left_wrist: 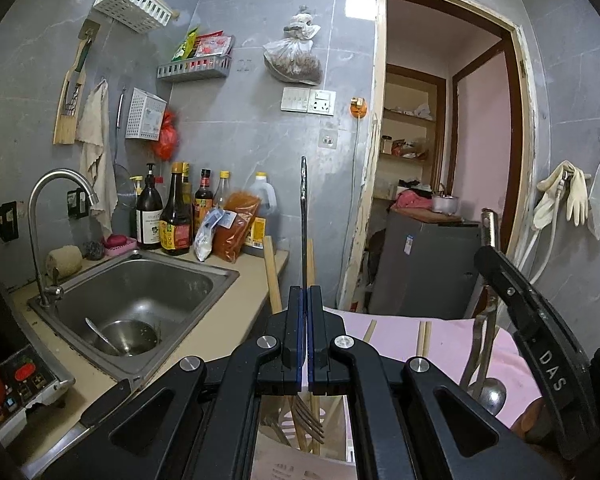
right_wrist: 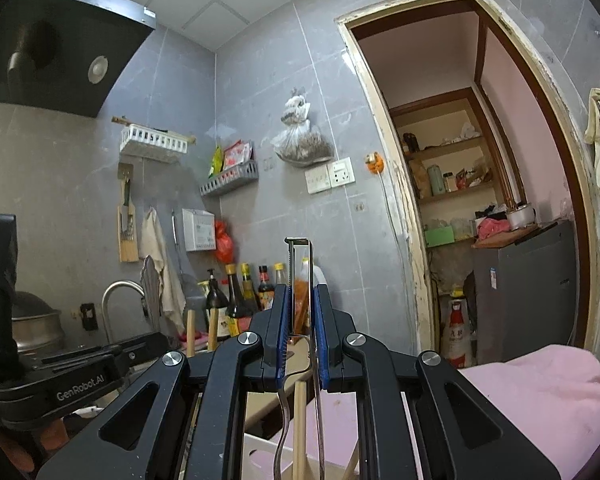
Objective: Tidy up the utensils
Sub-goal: 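Lift the peeler and fork and carry them over the white holder, then lower the peeler and fork into the white holder and open both tools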
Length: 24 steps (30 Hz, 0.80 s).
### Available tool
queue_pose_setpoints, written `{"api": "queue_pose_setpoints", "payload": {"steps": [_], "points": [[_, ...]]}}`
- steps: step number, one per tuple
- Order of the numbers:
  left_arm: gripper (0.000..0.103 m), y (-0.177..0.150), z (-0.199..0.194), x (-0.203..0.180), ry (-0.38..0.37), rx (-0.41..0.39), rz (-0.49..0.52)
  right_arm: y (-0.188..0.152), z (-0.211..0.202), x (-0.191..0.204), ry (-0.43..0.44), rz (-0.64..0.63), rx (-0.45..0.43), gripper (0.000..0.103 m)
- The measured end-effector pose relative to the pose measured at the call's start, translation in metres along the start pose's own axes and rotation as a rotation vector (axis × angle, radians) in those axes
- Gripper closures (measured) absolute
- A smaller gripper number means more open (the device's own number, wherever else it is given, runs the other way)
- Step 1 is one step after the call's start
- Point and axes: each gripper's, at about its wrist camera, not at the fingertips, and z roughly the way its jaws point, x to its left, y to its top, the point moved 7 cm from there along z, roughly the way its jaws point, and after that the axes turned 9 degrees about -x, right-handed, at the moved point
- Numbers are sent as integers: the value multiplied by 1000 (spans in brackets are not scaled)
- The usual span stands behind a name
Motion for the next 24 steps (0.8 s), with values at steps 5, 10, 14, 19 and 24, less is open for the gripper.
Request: {"api": "queue_pose_setpoints", "payload": {"steps": [5,10,14,19,24], "points": [[103,-7,2,-2,-7,18,8,-9,-1,2,4,-9,20,93],[103,-15,4,-3,-17,38,-3,-18,-6,4,13,-31,41,93],[103,-21,7,-4,-26,62,-21,-25,-7,4,17,-39,65,93],[103,-28,8,-5,-31,81,-32,-31,-10,3,17,-48,87,93],[103,-31,6,-5,-57,92,-57,-38,-14,0,13,-47,111,92]]}}
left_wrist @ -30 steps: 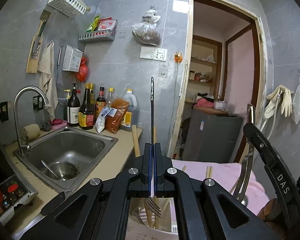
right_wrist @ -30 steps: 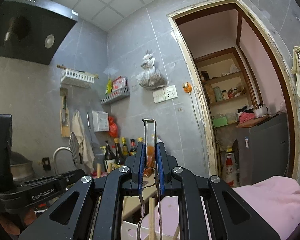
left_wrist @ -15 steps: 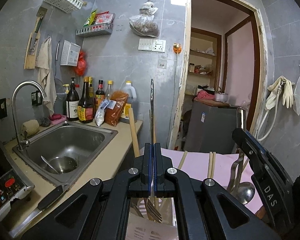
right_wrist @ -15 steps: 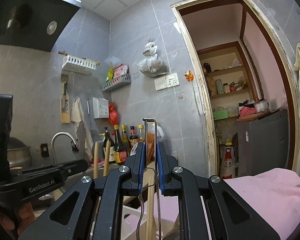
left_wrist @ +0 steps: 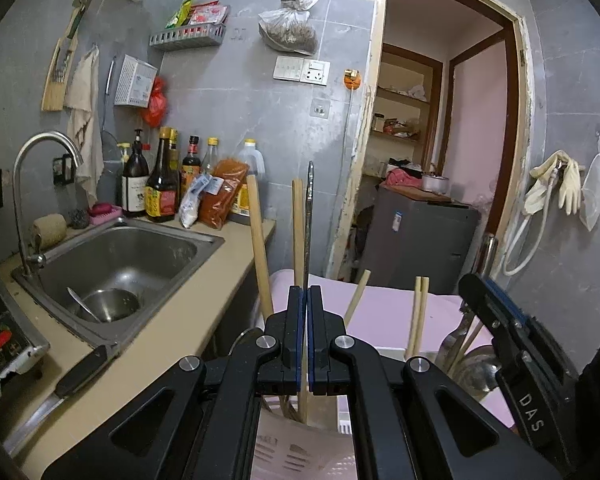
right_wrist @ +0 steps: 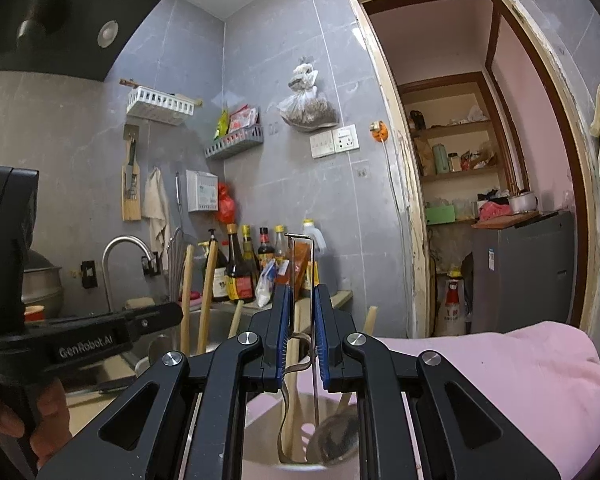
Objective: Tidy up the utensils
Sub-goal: 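Lower the peeler and fork into the white holder and open both tools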
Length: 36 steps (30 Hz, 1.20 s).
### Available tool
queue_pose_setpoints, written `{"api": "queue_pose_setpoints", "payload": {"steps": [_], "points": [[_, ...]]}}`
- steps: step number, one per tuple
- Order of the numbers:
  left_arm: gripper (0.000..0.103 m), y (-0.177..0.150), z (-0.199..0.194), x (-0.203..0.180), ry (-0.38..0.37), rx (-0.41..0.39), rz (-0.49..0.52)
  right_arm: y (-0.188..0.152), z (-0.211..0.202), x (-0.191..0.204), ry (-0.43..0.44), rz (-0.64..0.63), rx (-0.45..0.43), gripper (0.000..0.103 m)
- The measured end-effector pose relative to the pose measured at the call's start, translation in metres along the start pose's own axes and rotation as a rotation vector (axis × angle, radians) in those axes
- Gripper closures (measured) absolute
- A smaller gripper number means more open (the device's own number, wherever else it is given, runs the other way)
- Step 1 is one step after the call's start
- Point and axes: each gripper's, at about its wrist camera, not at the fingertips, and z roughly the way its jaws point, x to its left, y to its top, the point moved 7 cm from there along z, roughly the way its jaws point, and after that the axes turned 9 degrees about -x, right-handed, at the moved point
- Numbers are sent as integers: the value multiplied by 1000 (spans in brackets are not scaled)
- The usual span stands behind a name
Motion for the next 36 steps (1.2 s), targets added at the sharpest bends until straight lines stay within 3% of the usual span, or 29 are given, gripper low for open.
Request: {"api": "queue_pose_setpoints", "payload": {"steps": [7,20,30,36], "points": [[103,-4,-3,7,-50,17,-85,0,-7,-3,1,-5,12,91],[101,-5,-13,3,-79,-9,-86,-7,-10,-3,-6,-4,25,90],[100,-5,-21,3,-92,-34,-87,-6,-19,-1,-3,-16,-4,79],[80,-6,-30,-3,-108,-67,-72,-2,-24,2,-18,-37,-30,77]]}}
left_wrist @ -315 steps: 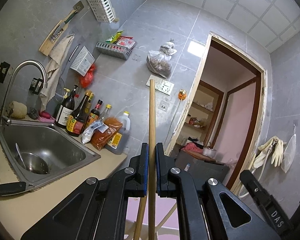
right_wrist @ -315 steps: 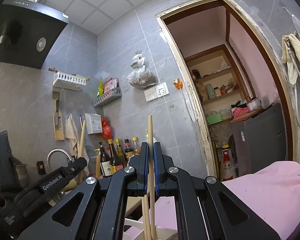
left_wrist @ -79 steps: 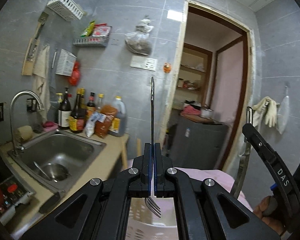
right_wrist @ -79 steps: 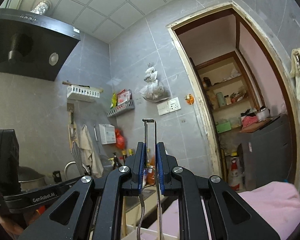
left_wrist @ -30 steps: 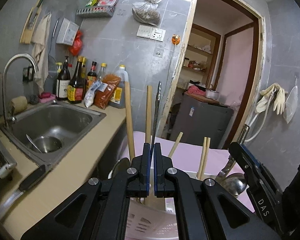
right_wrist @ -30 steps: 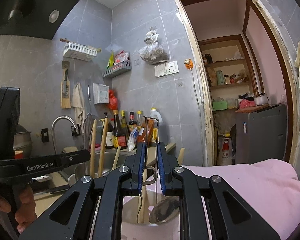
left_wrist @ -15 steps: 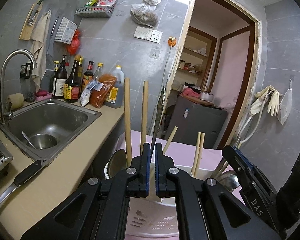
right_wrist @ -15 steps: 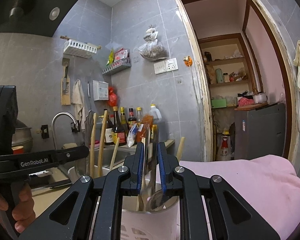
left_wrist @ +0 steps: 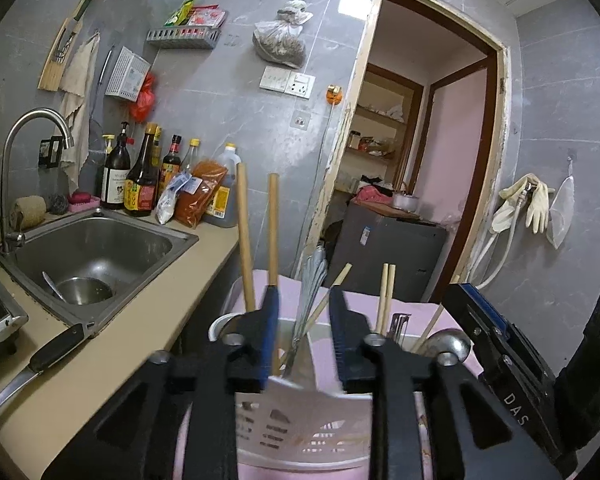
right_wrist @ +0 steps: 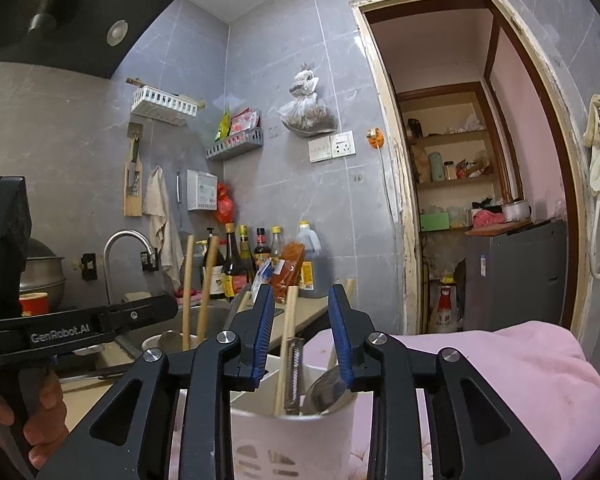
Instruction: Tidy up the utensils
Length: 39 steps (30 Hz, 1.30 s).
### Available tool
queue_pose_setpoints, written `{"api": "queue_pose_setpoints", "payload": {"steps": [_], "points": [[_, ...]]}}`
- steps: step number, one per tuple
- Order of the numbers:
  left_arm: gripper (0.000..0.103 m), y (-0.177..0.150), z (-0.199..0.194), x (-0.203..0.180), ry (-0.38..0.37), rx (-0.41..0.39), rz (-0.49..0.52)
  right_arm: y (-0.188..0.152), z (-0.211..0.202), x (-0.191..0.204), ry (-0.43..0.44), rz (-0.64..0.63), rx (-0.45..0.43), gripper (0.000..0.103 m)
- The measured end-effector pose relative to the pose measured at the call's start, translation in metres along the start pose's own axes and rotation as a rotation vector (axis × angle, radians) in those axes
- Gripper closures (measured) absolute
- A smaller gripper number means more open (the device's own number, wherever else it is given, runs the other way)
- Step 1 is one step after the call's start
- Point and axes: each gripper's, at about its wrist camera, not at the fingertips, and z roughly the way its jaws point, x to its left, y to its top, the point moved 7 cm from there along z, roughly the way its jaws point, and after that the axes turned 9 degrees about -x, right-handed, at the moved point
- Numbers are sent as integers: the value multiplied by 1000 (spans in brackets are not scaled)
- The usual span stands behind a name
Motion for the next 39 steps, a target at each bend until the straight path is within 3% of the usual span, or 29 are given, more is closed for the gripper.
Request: {"api": "queue_pose_setpoints", "payload": {"steps": [6,13,18,20,24,30,39], "points": [[75,2,-6,-3,10,-24,12,4,-7,0,-22,-11,-19,72],[64,4,-14,-7,5,-41,12,12,-19,-6,-59,-11,-17,56],[50,4,-22,-14,1,-50,21,18,-37,-10,-84,-41,0,49],[45,3,-25,-16,-2,-46,22,21,-47,-14,-97,-48,7,38],[23,-2,-33,-23,-32,-31,0,28,-66,-20,-118,-52,8,29],[9,-9,-50,-41,-50,-33,29,34,-92,-26,-148,-39,30,19],[6,-23,-75,-57,-50,-23,54,41,-136,-37,-186,23,77,4]]}}
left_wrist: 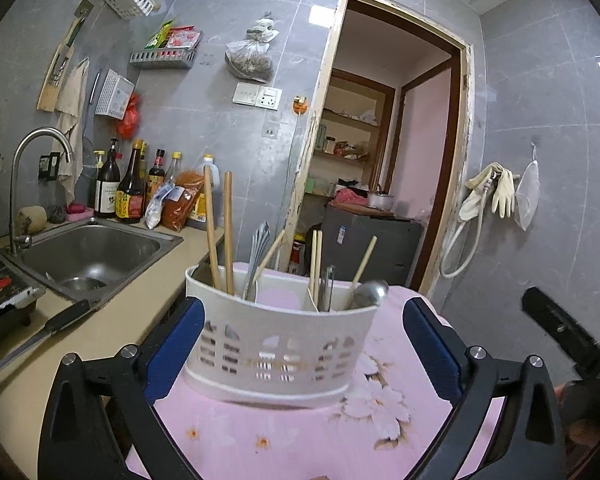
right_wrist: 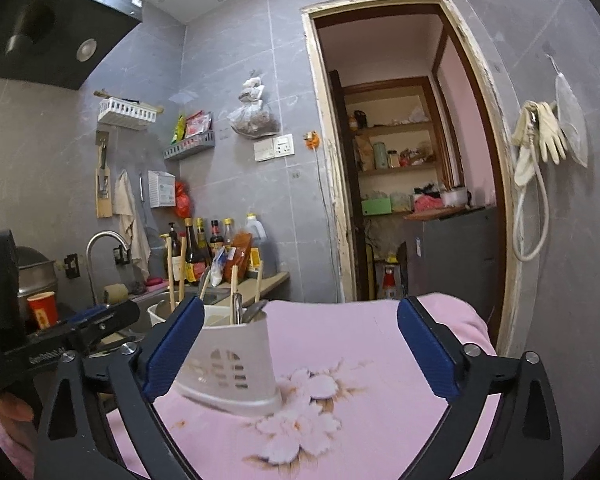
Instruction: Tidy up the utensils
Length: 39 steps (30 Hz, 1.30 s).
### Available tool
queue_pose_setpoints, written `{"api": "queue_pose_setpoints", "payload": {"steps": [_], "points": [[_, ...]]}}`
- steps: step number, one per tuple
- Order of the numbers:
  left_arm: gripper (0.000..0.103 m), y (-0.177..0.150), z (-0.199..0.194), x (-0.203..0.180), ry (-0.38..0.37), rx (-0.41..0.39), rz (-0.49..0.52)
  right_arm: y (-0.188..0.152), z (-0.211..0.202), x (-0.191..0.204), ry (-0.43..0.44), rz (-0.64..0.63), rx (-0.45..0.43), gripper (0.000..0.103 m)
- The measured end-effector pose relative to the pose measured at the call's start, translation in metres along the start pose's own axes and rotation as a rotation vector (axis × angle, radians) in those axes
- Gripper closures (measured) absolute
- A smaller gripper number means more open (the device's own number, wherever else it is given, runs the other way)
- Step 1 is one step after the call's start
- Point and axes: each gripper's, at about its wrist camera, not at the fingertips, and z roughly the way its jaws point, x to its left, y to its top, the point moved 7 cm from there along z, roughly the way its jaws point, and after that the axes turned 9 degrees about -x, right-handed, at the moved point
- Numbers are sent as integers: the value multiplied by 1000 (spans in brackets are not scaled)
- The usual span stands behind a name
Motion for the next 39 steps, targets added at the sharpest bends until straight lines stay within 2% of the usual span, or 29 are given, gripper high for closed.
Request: {"api": "queue_pose_setpoints", "payload": {"steps": [10,22,26,32,39], "points": [[6,-10,-24,-13,24,25,57,12,-45,-5,-17,-8,62,0],[5,-24,-54,-16,69,27,116,-17,-77,-17,-75,69,173,0],[5,-33,-63,-17,85,24,132,-24,-80,-21,-148,12,156,0],[5,-40,-69,-14,98,13,101,-30,-86,-14,-246,-124,96,0],[5,-41,-78,-12,143,-15,98,-34,-87,-5,-281,-198,55,0]]}}
